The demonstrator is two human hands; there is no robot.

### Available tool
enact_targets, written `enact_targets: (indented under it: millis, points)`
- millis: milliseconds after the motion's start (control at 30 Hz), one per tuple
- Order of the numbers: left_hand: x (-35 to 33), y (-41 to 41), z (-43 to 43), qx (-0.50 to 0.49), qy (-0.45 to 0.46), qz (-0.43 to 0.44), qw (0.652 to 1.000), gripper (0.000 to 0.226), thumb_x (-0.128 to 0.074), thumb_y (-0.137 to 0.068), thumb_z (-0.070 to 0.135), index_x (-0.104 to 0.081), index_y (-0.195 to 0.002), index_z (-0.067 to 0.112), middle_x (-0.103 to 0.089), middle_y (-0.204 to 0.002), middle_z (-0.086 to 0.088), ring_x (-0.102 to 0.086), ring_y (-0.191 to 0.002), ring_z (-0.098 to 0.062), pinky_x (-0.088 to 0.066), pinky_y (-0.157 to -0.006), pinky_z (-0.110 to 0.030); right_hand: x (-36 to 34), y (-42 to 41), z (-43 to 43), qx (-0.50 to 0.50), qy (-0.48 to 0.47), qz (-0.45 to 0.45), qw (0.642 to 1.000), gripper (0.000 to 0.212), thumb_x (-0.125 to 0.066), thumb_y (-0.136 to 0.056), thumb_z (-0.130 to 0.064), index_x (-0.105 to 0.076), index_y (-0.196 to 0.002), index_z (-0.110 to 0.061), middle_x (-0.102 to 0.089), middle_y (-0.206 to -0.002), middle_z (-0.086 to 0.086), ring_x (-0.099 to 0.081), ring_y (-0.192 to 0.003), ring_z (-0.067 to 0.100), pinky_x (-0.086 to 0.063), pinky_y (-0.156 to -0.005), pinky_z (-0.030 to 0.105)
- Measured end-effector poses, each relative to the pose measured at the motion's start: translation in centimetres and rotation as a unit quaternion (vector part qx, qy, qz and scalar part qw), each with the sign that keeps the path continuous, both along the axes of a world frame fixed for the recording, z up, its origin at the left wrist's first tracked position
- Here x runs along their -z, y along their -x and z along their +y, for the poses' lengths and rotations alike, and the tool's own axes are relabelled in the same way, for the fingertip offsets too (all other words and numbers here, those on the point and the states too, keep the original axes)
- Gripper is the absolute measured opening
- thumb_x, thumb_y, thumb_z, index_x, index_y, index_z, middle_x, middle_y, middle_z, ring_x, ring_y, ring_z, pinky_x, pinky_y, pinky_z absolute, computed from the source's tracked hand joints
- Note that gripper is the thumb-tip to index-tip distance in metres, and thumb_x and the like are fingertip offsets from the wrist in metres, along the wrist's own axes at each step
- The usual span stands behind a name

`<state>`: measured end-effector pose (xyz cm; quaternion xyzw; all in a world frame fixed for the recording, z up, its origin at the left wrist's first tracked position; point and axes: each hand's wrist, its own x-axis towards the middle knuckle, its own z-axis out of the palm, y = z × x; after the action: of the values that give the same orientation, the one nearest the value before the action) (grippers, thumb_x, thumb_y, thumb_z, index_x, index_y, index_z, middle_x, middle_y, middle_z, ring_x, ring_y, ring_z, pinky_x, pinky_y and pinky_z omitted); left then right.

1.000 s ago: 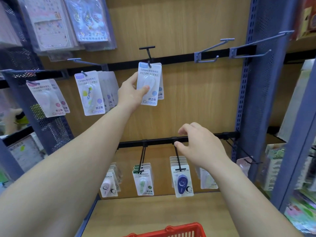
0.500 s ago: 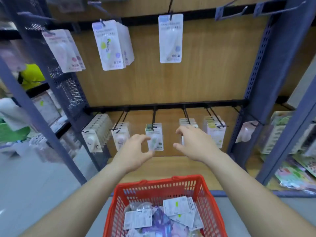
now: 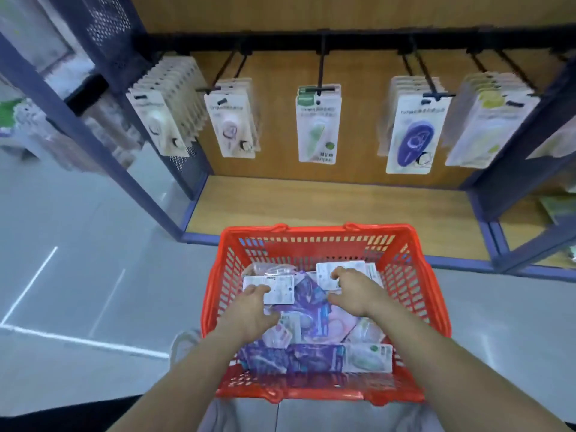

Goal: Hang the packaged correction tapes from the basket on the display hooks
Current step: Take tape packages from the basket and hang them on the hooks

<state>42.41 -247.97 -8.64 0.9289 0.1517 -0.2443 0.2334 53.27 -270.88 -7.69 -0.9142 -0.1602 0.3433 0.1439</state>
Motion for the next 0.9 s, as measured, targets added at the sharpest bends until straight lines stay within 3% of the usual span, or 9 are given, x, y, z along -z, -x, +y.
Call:
enact_targets:
  millis: [167,333,400,500,633,700,767,833,900]
  points:
    - [4.5,-2.1,1.0,-0.018,-0.016,-0.012,1.0,0.073,-0.069,-0.087,0.042,-0.043,-0.151,0.018,-0.045,-0.154,-0.007,-0.043,-0.141,-0.026,-0.037,-0.114,-0.034,6.9,-0.1,2.4,0.064,-0.048,0.069,0.994,0.058,-0.06,-0.099,-0.041,-0.044,-0.147,-0.013,-0.054,-0.142,0.013,-0.059,-0.12,0.03,-0.049,-0.096,0.038]
    - [8.2,-3.6,2.0,-0.012,-0.002,-0.038,0.999,0.084,-0.081,-0.08,0.039,-0.043,-0.152,0.018,-0.034,-0.159,0.003,-0.036,-0.144,-0.022,-0.034,-0.118,-0.037,10.8,0.1,4.1,0.1,-0.084,0.03,0.991,0.06,-0.057,-0.101,-0.04,-0.039,-0.154,-0.018,-0.05,-0.148,0.009,-0.048,-0.133,0.033,-0.043,-0.107,0.043]
    - [9.1,-3.5,2.1,-0.005,-0.005,-0.046,0.999,0.085,-0.082,-0.079,0.037,-0.042,-0.153,0.021,-0.032,-0.157,0.004,-0.038,-0.141,-0.023,-0.037,-0.115,-0.038,11.8,0.1,4.4,0.11,-0.079,0.016,0.991,0.055,-0.057,-0.101,-0.04,-0.045,-0.15,-0.019,-0.05,-0.145,0.008,-0.052,-0.125,0.031,-0.045,-0.102,0.039]
    - [9.9,-3.4,2.0,0.009,-0.008,-0.046,0.999,0.086,-0.082,-0.078,0.039,-0.042,-0.153,0.029,-0.034,-0.15,0.002,-0.038,-0.136,-0.025,-0.036,-0.113,-0.036,12.6,0.3,4.8,0.182,-0.117,0.039,0.975,0.051,-0.068,-0.096,-0.036,-0.052,-0.139,-0.017,-0.049,-0.138,0.008,-0.056,-0.098,0.02,-0.043,-0.086,0.028]
    - [9.8,-3.3,1.7,0.0,0.025,-0.057,0.998,0.058,-0.067,-0.095,0.041,-0.05,-0.149,0.028,-0.04,-0.145,0.001,-0.052,-0.125,-0.023,-0.043,-0.106,-0.032,12.9,0.0,4.5,0.277,-0.147,0.091,0.945,0.082,-0.085,-0.082,-0.032,-0.041,-0.148,-0.011,-0.057,-0.136,0.011,-0.058,-0.107,0.023,-0.043,-0.084,0.029]
    - [9.2,-3.4,1.5,-0.022,0.067,-0.075,0.995,0.041,-0.055,-0.104,0.035,-0.057,-0.143,0.024,-0.049,-0.144,-0.002,-0.057,-0.124,-0.024,-0.046,-0.103,-0.033,12.4,-0.2,4.2,0.297,-0.15,0.125,0.935,0.088,-0.087,-0.08,-0.029,-0.038,-0.15,-0.01,-0.055,-0.139,0.012,-0.058,-0.115,0.028,-0.044,-0.088,0.031]
    - [8.5,-3.3,1.3,-0.039,0.081,-0.096,0.991,0.034,-0.049,-0.107,0.029,-0.064,-0.136,0.021,-0.062,-0.136,-0.006,-0.059,-0.122,-0.026,-0.048,-0.098,-0.035,11.7,0.0,3.4,0.312,-0.165,0.154,0.923,0.066,-0.086,-0.081,-0.022,-0.051,-0.136,-0.009,-0.059,-0.132,0.011,-0.059,-0.117,0.028,-0.046,-0.092,0.034]
    - [7.8,-3.2,1.3,-0.063,0.095,-0.114,0.987,0.03,-0.049,-0.107,0.026,-0.067,-0.129,0.019,-0.072,-0.12,-0.005,-0.066,-0.109,-0.026,-0.05,-0.087,-0.032,10.8,0.3,2.4,0.324,-0.189,0.182,0.909,0.034,-0.08,-0.087,-0.014,-0.06,-0.113,-0.008,-0.069,-0.112,0.008,-0.067,-0.1,0.026,-0.052,-0.088,0.039]
    - [7.0,-2.9,1.0,-0.082,0.112,-0.121,0.983,0.028,-0.049,-0.107,0.025,-0.068,-0.126,0.017,-0.074,-0.114,-0.003,-0.068,-0.104,-0.024,-0.051,-0.084,-0.031,10.0,0.8,1.0,0.341,-0.218,0.192,0.894,0.021,-0.074,-0.092,-0.012,-0.063,-0.109,-0.011,-0.071,-0.104,0.007,-0.069,-0.093,0.023,-0.053,-0.083,0.04]
